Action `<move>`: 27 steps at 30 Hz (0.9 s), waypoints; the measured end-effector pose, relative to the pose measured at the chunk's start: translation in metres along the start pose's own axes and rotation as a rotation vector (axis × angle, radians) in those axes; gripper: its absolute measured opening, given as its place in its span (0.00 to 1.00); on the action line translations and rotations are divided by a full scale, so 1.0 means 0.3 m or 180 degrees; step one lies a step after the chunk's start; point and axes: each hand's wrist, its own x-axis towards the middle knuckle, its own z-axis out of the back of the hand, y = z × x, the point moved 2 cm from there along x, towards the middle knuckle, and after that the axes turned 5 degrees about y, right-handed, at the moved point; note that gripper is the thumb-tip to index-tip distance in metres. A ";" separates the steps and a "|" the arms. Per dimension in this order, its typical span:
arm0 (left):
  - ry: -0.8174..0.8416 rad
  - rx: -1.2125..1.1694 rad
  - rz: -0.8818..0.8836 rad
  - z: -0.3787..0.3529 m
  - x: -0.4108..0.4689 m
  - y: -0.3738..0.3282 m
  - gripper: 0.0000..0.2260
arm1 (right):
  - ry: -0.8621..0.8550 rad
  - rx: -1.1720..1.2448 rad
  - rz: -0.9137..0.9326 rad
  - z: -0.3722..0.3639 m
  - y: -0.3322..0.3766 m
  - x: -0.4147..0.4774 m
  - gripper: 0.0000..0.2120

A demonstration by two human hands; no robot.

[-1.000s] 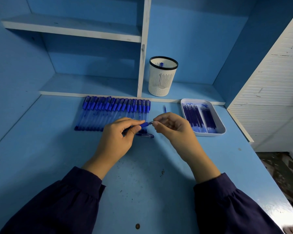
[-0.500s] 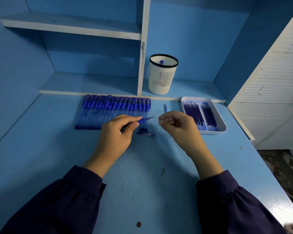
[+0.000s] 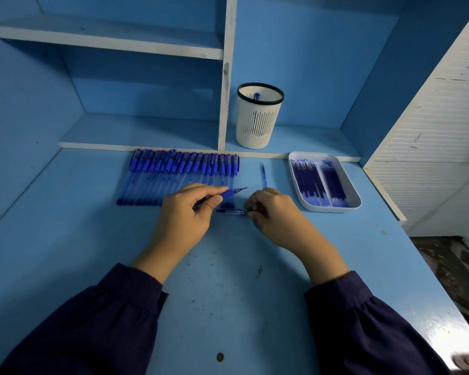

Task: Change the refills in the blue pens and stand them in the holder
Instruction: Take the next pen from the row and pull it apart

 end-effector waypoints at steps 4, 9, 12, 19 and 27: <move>0.0031 0.0016 0.0004 -0.001 0.001 0.004 0.09 | -0.0102 0.0129 -0.0137 0.009 -0.018 -0.002 0.09; 0.0051 0.0045 -0.0036 -0.001 0.000 0.005 0.09 | -0.0557 0.0791 -0.0262 0.039 -0.014 -0.012 0.10; 0.0061 0.0093 -0.0110 -0.003 0.005 0.004 0.09 | -0.0617 0.1565 -0.0185 0.044 0.017 -0.015 0.10; 0.0040 -0.0011 -0.0198 -0.007 0.005 -0.006 0.09 | -0.0902 0.1879 -0.0061 0.048 0.030 -0.012 0.01; -0.0042 -0.0031 -0.0132 -0.021 -0.007 -0.017 0.09 | -0.1818 0.3585 -0.0124 0.093 0.027 -0.029 0.12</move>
